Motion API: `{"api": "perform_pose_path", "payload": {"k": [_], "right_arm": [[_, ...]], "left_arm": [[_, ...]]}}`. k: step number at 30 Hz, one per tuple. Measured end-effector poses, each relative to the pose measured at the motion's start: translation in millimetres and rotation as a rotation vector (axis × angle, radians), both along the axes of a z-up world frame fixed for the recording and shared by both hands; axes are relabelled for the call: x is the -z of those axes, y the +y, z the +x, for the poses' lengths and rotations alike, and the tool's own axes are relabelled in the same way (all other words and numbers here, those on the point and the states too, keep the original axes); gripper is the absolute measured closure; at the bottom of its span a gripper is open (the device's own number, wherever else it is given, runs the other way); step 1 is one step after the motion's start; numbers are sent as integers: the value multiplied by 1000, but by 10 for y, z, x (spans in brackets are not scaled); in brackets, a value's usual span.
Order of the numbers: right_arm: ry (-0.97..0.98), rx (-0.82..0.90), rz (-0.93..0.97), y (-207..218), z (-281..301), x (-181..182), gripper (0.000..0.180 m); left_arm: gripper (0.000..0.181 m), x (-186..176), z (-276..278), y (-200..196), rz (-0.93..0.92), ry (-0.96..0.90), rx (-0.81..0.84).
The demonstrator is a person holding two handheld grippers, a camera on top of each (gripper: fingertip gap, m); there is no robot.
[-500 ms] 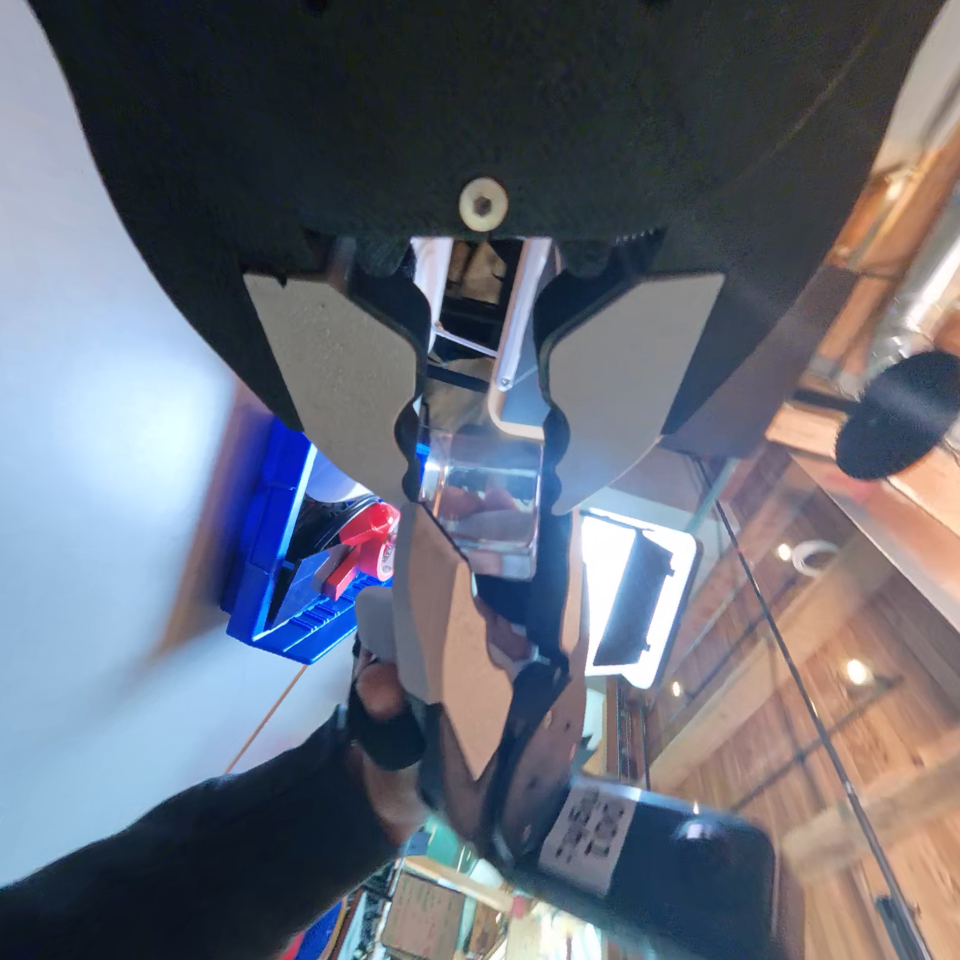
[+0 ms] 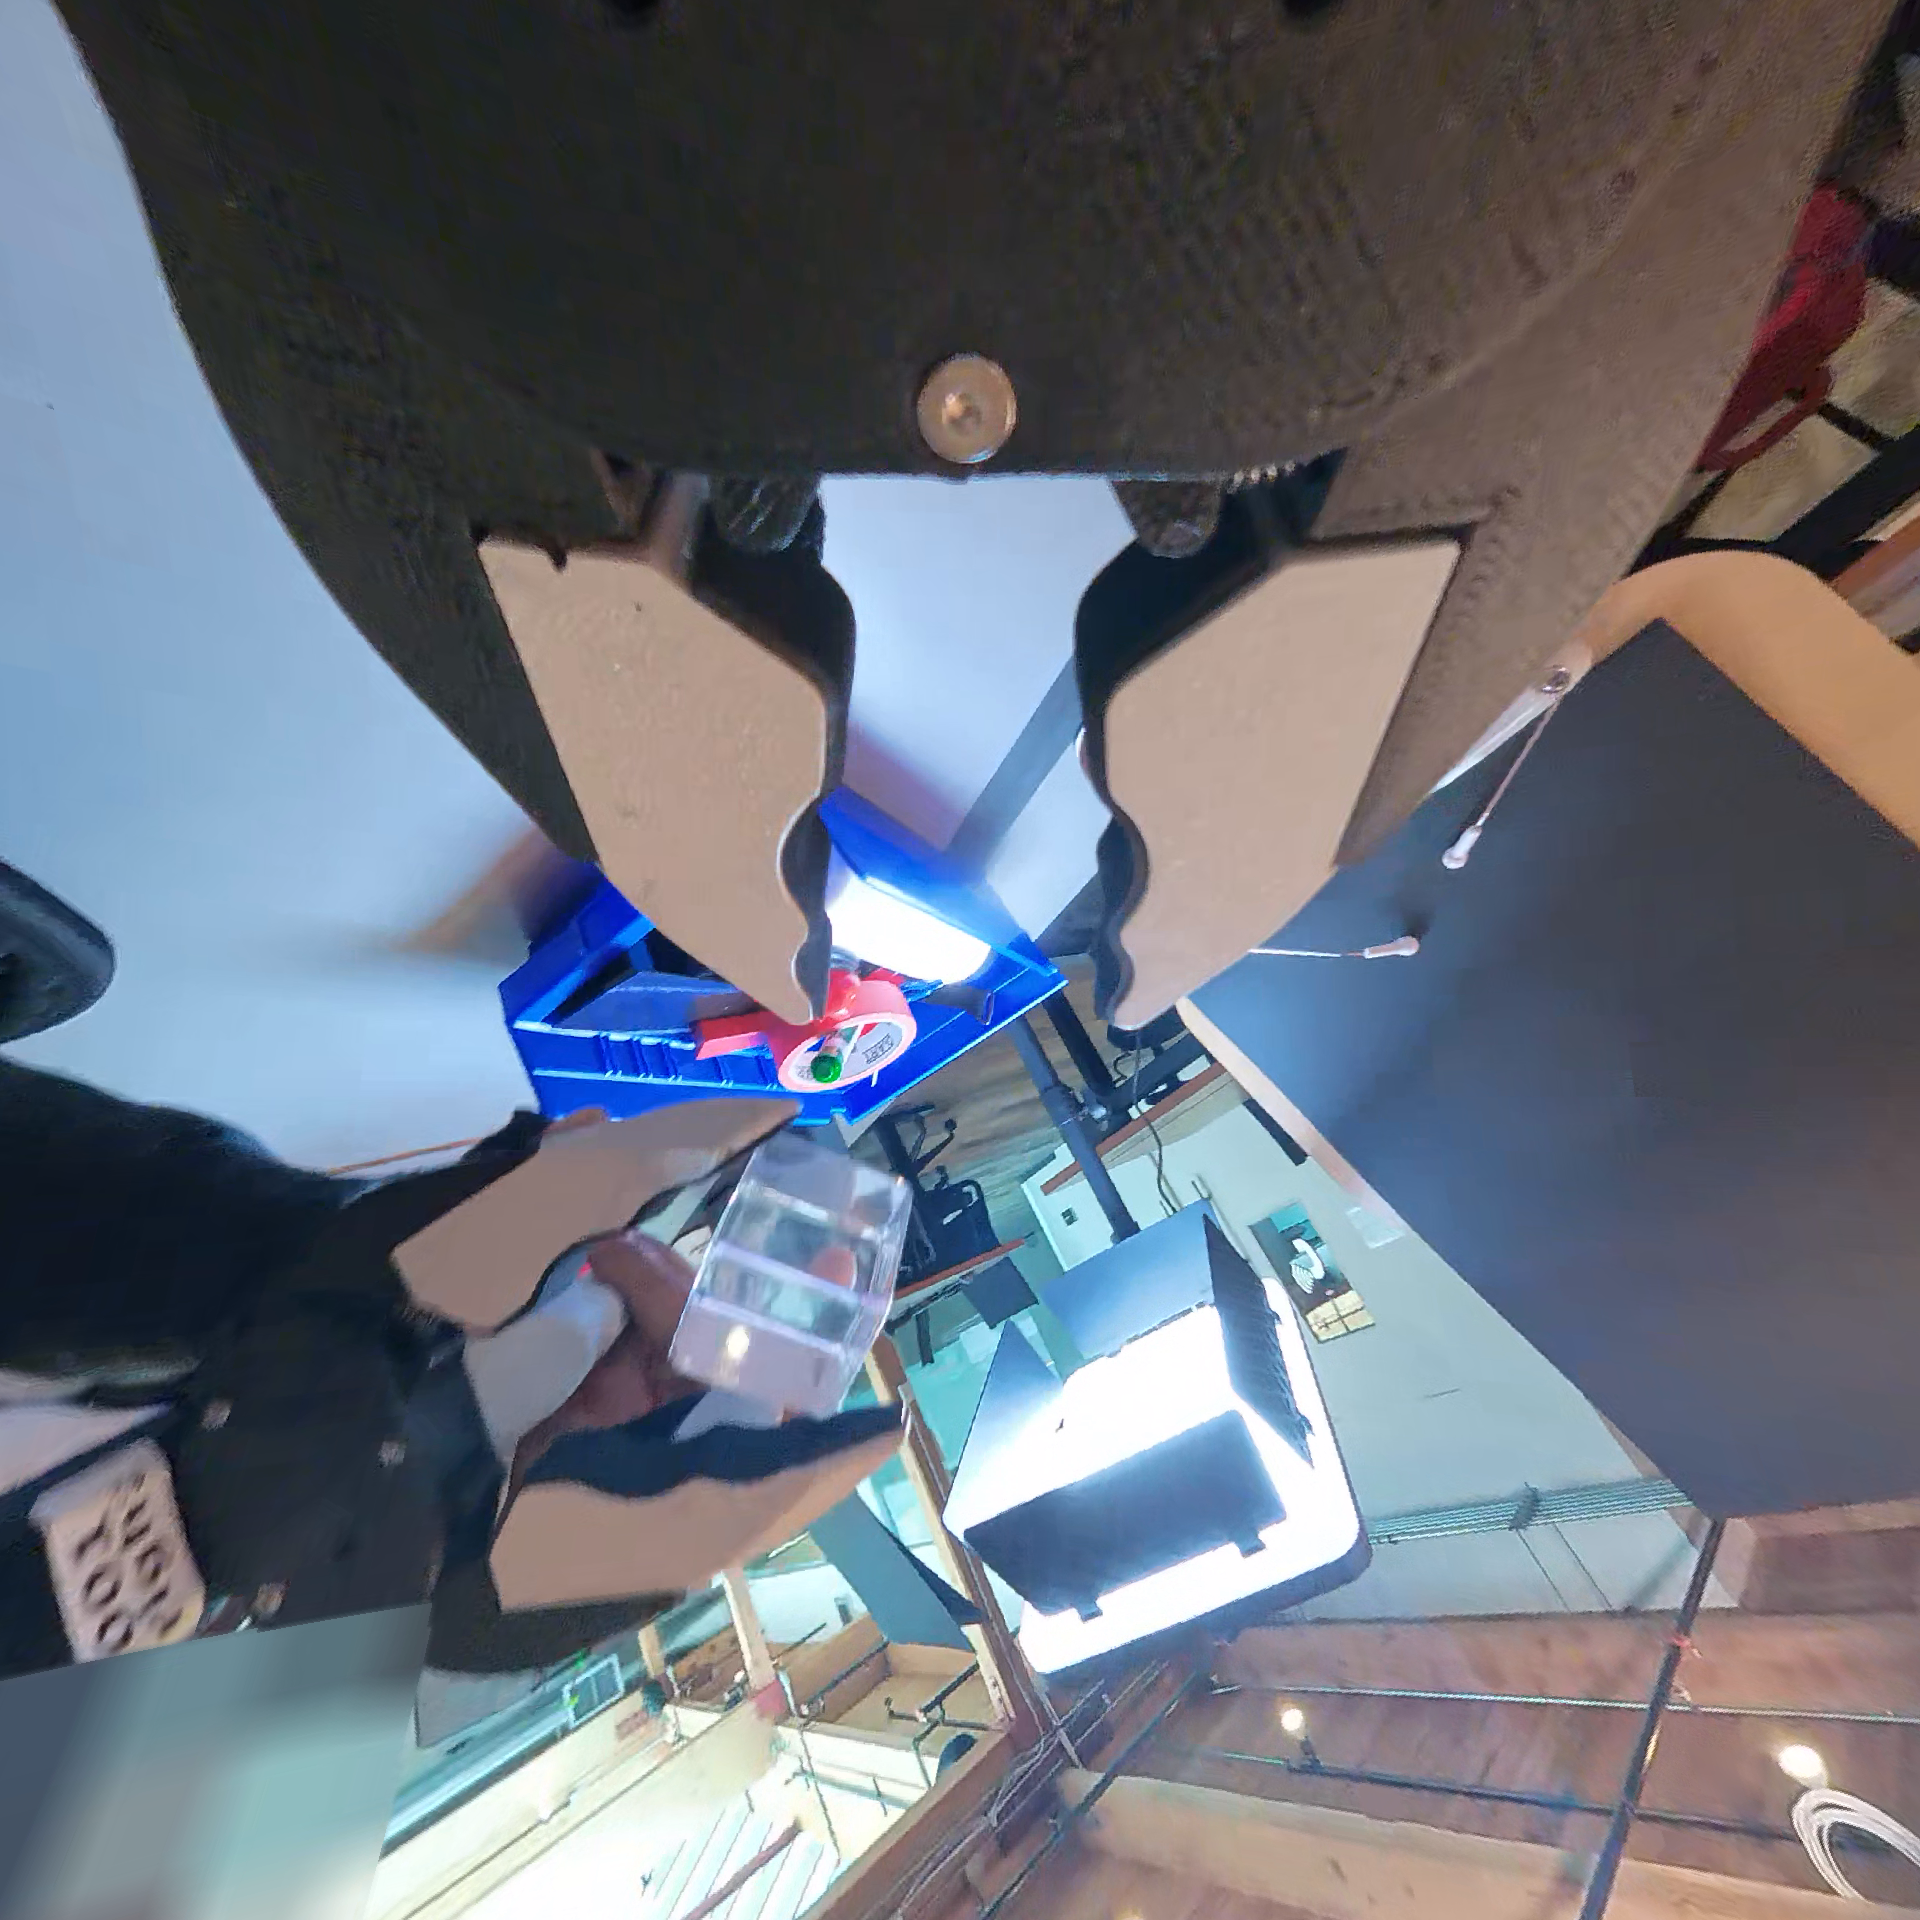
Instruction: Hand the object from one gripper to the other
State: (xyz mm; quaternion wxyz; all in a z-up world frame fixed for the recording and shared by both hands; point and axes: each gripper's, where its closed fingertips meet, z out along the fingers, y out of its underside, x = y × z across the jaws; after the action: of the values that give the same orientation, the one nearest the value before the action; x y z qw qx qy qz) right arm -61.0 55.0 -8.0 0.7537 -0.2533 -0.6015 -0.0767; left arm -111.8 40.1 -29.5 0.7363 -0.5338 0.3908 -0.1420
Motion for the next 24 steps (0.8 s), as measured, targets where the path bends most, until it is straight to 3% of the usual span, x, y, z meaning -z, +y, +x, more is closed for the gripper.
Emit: {"api": "perform_pose_path", "payload": {"k": [6, 11, 15, 18, 20, 22, 24], "right_arm": [[-56, -1, -3, -47, -158, 176, 114], [-103, -9, -32, -106, -264, 297, 114], [-105, -2, -15, -138, -251, 256, 116], [-108, -20, -2, -206, -251, 230, 126], [-89, -50, -3, -255, -247, 203, 160], [-72, -47, -15, -230, -229, 189, 171], [-70, -61, -36, -229, -220, 195, 180]], "left_arm": [[130, -94, 192, -126, -64, -50, 74], [122, 73, 287, -76, -55, 67, 32], [125, 61, 142, 14, -102, 1, 19], [139, 123, -104, 218, -152, -42, -84], [134, 206, -159, 272, -208, -52, -74], [133, 272, -121, 266, -287, -107, 6], [125, 359, 46, 192, -473, -260, 215]]}}
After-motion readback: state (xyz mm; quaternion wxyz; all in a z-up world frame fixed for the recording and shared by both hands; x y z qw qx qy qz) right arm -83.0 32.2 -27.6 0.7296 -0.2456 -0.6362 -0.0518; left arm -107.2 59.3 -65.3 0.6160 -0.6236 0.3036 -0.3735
